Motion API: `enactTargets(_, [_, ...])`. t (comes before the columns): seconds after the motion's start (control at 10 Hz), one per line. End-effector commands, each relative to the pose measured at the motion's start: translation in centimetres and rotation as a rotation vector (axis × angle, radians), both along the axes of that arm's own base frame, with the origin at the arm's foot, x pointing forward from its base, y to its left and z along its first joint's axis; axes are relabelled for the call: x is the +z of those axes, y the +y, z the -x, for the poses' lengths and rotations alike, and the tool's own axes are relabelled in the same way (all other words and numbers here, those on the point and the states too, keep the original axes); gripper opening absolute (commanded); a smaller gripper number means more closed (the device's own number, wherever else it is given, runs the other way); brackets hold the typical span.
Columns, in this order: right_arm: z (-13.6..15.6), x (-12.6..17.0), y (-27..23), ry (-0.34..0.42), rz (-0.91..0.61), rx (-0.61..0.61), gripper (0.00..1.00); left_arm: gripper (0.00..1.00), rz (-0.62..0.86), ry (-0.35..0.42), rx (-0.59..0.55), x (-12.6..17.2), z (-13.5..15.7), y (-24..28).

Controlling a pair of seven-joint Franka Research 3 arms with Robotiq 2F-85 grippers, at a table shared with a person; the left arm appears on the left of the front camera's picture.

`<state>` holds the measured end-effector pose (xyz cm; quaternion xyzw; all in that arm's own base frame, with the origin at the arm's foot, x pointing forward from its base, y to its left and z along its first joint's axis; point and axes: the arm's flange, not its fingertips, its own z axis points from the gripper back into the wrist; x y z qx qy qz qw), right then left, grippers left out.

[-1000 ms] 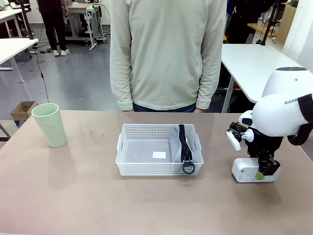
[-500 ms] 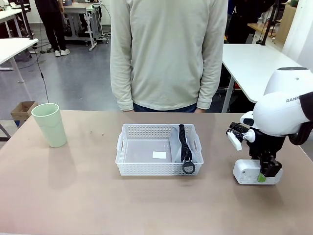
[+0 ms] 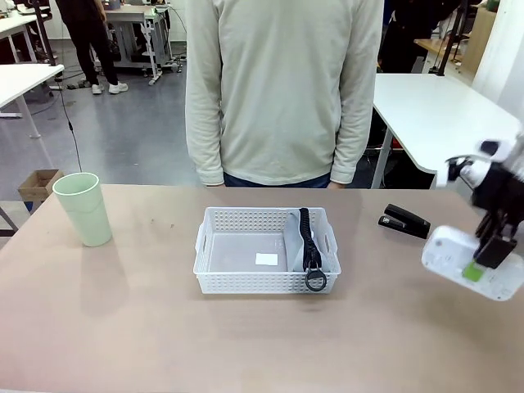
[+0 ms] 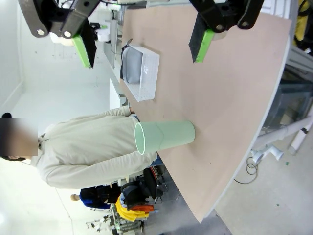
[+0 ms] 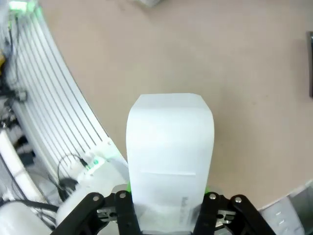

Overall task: Efficiently arrange items inside the basket to fit them all.
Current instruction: Pick up the Digital clock and place it inside the Organizing basket.

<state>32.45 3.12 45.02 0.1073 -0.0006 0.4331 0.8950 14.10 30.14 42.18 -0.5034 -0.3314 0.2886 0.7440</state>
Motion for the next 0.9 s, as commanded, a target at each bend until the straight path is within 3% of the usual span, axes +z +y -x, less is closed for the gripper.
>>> enactTargets(0.0, [1.5, 0.5, -0.7, -0.053, -0.048, -0.193, 0.00, 1.00, -0.006, -0.030, -0.003, 0.1, 0.0, 0.1])
enactTargets(0.1, [0.8, -0.5, -2.5, -0.145, -0.009, -0.287, 0.00, 1.00, -0.006, -0.030, -0.003, 0.1, 0.0, 0.1])
enactTargets(0.2, [0.7, 1.7, -0.5, -0.028, -0.017, -0.105, 0.00, 1.00, -0.006, -0.030, -0.003, 0.1, 0.0, 0.1])
enactTargets(0.4, [0.7, 1.7, -0.5, -0.028, -0.017, -0.105, 0.00, 1.00, -0.006, -0.030, -0.003, 0.1, 0.0, 0.1])
enactTargets(0.5, [0.5, 2.2, -1.2, -0.057, -0.028, -0.175, 0.50, 1.00, -0.006, -0.030, -0.003, 0.1, 0.0, 0.1])
enactTargets(0.6, [0.7, 1.8, -0.9, -0.111, -0.081, -0.207, 0.50, 1.00, -0.006, -0.030, -0.003, 0.1, 0.0, 0.1])
enactTargets(0.7, [0.3, 3.7, 0.5, -0.162, -0.059, -0.229, 0.50, 1.00, -0.006, -0.030, -0.003, 0.1, 0.0, 0.1])
enactTargets(0.8, [-1.1, 5.8, 2.9, -0.102, 0.050, -0.318, 0.50, 1.00, -0.006, -0.030, -0.003, 0.1, 0.0, 0.1])
